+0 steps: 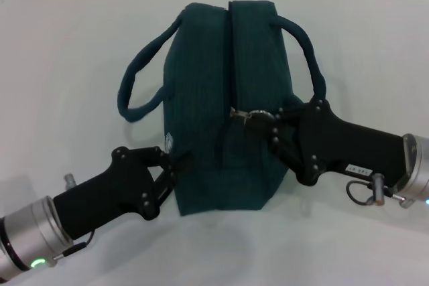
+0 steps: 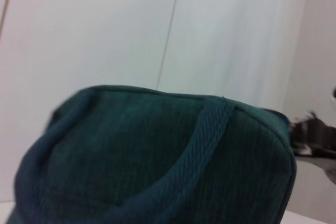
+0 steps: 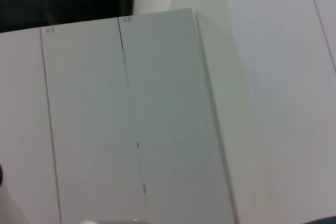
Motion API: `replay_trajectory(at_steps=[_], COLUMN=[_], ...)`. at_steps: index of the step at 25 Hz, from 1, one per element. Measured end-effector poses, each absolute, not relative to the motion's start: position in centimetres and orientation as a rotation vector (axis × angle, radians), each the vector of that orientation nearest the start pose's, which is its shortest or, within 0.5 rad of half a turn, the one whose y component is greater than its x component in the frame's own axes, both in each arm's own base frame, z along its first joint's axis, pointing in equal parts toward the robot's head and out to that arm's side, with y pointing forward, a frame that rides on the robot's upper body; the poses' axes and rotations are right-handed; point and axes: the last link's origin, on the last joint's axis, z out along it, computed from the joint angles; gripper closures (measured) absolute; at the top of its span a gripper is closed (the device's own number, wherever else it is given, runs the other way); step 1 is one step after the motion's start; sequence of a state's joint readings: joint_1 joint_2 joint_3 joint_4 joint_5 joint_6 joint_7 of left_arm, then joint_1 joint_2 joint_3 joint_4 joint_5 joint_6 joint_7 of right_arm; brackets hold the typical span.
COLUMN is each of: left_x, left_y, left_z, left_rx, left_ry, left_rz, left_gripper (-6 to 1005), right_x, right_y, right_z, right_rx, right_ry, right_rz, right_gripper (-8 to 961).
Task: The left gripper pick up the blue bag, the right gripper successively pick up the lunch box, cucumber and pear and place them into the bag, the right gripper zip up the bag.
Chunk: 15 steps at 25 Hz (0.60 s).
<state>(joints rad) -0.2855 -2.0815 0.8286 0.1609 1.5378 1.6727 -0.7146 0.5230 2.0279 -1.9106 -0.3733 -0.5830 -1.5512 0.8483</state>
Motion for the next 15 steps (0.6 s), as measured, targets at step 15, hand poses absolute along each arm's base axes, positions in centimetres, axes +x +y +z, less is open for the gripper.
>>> replay_trajectory(at_steps=[15], left_x=[-30.1], left_y=[20.7], left_z=[-6.0], left_rx=[-2.484], left_ry=[-0.539], left_rz=[-1.103], left_gripper=[925], right_x=[17.9], right_y=[31.3], right_z=[-5.3], right_rx=[-2.490], right_ry=[0.244], right_rz=[1.401], right_gripper=[946])
